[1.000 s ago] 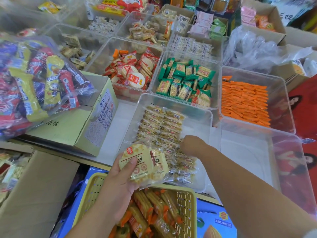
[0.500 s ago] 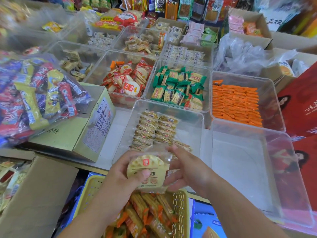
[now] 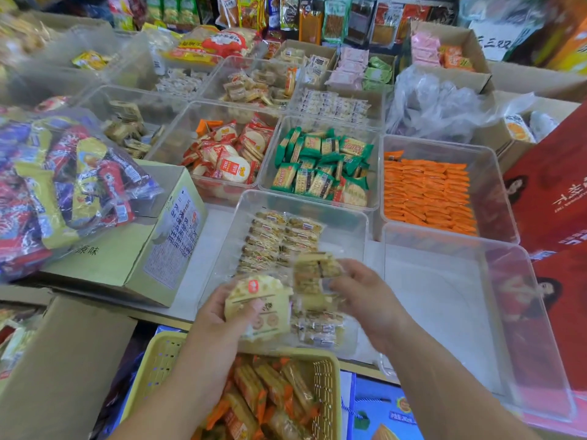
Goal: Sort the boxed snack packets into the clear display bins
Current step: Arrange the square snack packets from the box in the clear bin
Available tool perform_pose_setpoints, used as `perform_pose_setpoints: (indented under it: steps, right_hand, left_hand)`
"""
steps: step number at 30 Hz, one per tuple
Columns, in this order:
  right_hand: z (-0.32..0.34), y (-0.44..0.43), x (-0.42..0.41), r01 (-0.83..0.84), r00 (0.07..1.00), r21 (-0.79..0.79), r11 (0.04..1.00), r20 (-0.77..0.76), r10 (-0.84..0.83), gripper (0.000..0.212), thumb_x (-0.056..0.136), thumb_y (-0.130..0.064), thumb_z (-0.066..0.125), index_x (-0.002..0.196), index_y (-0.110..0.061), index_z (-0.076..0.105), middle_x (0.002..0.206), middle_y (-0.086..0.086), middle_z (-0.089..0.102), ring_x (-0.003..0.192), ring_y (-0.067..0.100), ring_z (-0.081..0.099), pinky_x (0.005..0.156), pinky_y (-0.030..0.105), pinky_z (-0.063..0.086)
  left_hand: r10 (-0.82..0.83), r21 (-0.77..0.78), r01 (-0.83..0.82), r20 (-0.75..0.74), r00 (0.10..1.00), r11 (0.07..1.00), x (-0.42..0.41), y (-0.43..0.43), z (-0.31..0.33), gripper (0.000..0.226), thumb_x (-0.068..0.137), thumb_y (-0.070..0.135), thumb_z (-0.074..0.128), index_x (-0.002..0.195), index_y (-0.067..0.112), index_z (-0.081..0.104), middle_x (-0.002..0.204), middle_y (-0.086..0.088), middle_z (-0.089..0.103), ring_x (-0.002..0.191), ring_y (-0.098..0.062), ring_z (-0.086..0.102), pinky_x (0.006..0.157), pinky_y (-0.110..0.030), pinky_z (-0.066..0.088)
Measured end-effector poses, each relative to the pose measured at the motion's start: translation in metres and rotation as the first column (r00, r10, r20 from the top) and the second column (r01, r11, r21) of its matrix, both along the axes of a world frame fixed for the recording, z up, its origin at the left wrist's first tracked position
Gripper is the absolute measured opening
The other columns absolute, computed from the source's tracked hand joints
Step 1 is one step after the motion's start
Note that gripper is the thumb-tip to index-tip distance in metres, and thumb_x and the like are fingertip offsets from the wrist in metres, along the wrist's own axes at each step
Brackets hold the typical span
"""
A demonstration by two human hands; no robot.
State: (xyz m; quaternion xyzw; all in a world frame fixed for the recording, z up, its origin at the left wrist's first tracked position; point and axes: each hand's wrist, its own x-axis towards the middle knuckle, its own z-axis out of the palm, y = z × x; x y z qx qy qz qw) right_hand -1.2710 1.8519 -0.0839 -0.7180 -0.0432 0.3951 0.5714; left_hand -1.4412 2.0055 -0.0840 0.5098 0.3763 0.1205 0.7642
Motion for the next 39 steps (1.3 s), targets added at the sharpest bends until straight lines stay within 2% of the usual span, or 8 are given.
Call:
perform_pose_setpoints:
  steps: [3, 6, 13, 18, 22, 26, 32, 39]
  right_hand:
    - [0.004, 0.0, 0.033, 0.038, 0.909, -0.171, 0.984, 0.416, 0.037, 0.01, 0.099, -0.021, 0.058, 0.106, -0.022, 0.064, 0.092, 0.005, 0.073, 0.087, 0.026, 0.069, 0.078, 0.043, 0.055]
    - [0.005, 0.004, 0.062, -0.073, 0.639, -0.379, 0.922, 0.692, 0.335, 0.005, 0.102, -0.029, 0.054, 0.098, -0.026, 0.053, 0.077, -0.009, 0.062, 0.069, 0.017, 0.059, 0.057, 0.031, 0.045]
    - [-0.017, 0.032, 0.089, -0.052, 0.007, -0.921, 0.386, 0.386, 0.922, 0.027, 0.096, -0.016, 0.053, 0.12, -0.028, 0.056, 0.107, -0.002, 0.066, 0.1, 0.026, 0.059, 0.08, 0.036, 0.051]
    - [-0.042, 0.059, 0.095, -0.043, 0.035, -0.954, 0.297, 0.296, 0.955, 0.024, 0.096, -0.01, 0.053, 0.118, -0.019, 0.055, 0.097, 0.003, 0.064, 0.091, 0.027, 0.061, 0.059, 0.034, 0.036]
    - [-0.055, 0.069, 0.103, 0.041, 0.055, -0.985, 0.166, 0.168, 0.984, 0.023, 0.094, -0.016, 0.054, 0.116, -0.02, 0.059, 0.105, 0.002, 0.068, 0.109, 0.028, 0.055, 0.09, 0.043, 0.039]
    - [-0.069, 0.075, 0.104, -0.108, 0.123, -0.994, 0.0, -0.013, 0.992, 0.021, 0.089, -0.007, 0.056, 0.107, -0.013, 0.065, 0.098, 0.005, 0.066, 0.088, 0.025, 0.059, 0.078, 0.035, 0.05]
    - [-0.087, 0.083, 0.106, -0.216, 0.106, -0.97, -0.111, -0.137, 0.985, 0.011, 0.09, 0.0, 0.058, 0.082, -0.007, 0.056, 0.077, 0.001, 0.049, 0.079, 0.023, 0.054, 0.071, 0.032, 0.05]
    - [-0.095, 0.088, 0.102, -0.269, 0.099, -0.942, -0.2, -0.234, 0.967, 0.023, 0.093, 0.003, 0.054, 0.11, -0.001, 0.069, 0.101, 0.008, 0.057, 0.095, 0.026, 0.062, 0.077, 0.03, 0.049]
  left_hand:
    - [0.118, -0.06, -0.12, -0.044, 0.992, 0.991, 0.004, 0.013, -0.01, 0.017, 0.09, 0.013, 0.07, 0.102, 0.025, 0.074, 0.108, -0.014, 0.078, 0.1, -0.037, 0.074, 0.089, -0.059, 0.058]
    - [0.153, -0.127, -0.158, -0.049, 0.987, 0.979, 0.004, 0.02, -0.015, 0.02, 0.095, 0.012, 0.067, 0.104, 0.03, 0.069, 0.107, -0.009, 0.079, 0.092, -0.03, 0.077, 0.06, -0.04, 0.063]
    - [0.09, -0.186, -0.089, -0.004, 0.996, 0.979, -0.002, 0.025, -0.022, 0.017, 0.081, 0.026, 0.073, 0.084, 0.042, 0.079, 0.108, -0.005, 0.079, 0.095, -0.022, 0.077, 0.06, -0.028, 0.061]
    - [0.106, -0.236, -0.098, 0.024, 0.994, 0.967, -0.007, 0.032, -0.031, 0.021, 0.076, 0.029, 0.077, 0.094, 0.039, 0.078, 0.113, -0.003, 0.078, 0.101, -0.021, 0.076, 0.063, -0.029, 0.061]
    - [0.114, -0.244, -0.103, 0.031, 0.993, 0.964, -0.011, 0.036, -0.037, 0.035, 0.072, 0.033, 0.079, 0.107, 0.033, 0.075, 0.117, -0.005, 0.077, 0.106, -0.023, 0.075, 0.074, -0.035, 0.063]
    - [0.1, -0.246, -0.09, 0.026, 0.995, 0.965, -0.011, 0.036, -0.038, 0.064, 0.067, 0.038, 0.082, 0.127, 0.028, 0.064, 0.122, -0.003, 0.075, 0.111, -0.023, 0.073, 0.094, -0.05, 0.056]
    - [0.087, -0.26, -0.073, 0.042, 0.995, 0.963, -0.01, 0.039, -0.037, 0.046, 0.077, 0.024, 0.073, 0.122, 0.017, 0.064, 0.115, -0.009, 0.076, 0.103, -0.025, 0.075, 0.07, -0.036, 0.064]
    - [0.109, -0.27, -0.1, 0.019, 0.994, 0.958, -0.009, 0.04, -0.037, 0.039, 0.077, 0.022, 0.073, 0.115, 0.023, 0.069, 0.114, -0.008, 0.077, 0.101, -0.024, 0.076, 0.07, -0.036, 0.063]
